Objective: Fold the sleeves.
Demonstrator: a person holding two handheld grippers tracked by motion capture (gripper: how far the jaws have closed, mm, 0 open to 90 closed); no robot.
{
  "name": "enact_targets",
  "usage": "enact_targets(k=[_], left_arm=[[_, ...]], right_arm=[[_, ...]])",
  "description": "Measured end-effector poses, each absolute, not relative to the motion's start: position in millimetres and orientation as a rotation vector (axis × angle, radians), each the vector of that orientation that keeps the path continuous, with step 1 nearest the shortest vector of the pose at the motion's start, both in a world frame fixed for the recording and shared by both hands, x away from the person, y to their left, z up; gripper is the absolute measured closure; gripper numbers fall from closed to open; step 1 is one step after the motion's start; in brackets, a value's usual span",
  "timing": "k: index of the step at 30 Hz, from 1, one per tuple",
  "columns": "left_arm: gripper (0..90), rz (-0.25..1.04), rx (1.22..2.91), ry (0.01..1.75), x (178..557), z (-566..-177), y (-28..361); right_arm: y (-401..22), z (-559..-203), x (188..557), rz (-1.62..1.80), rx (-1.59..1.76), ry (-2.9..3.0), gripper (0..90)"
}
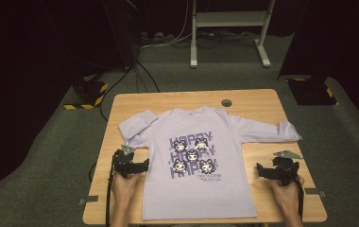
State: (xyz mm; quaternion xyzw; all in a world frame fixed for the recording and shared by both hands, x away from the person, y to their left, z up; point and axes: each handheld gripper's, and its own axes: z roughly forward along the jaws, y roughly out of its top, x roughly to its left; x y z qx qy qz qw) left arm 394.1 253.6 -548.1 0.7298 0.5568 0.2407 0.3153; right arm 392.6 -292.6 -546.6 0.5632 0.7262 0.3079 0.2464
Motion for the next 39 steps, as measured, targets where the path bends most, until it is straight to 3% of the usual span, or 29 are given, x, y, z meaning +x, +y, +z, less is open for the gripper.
enact_targets(k=[15,26,39], left_arm=[[6.0,0.636,1.921,1.464,393,-548,253],[6.7,0.646,1.913,1.477,392,-548,251],[7.1,0.654,1.901,1.495,390,-548,249]], right_arm=[[-299,-545,393,0.879,1.492,1.999,11.0],[-317,-540,388,0.932,1.509,1.939,29.1],[-322,-533,411,0.966,1.557,1.913,33.9]])
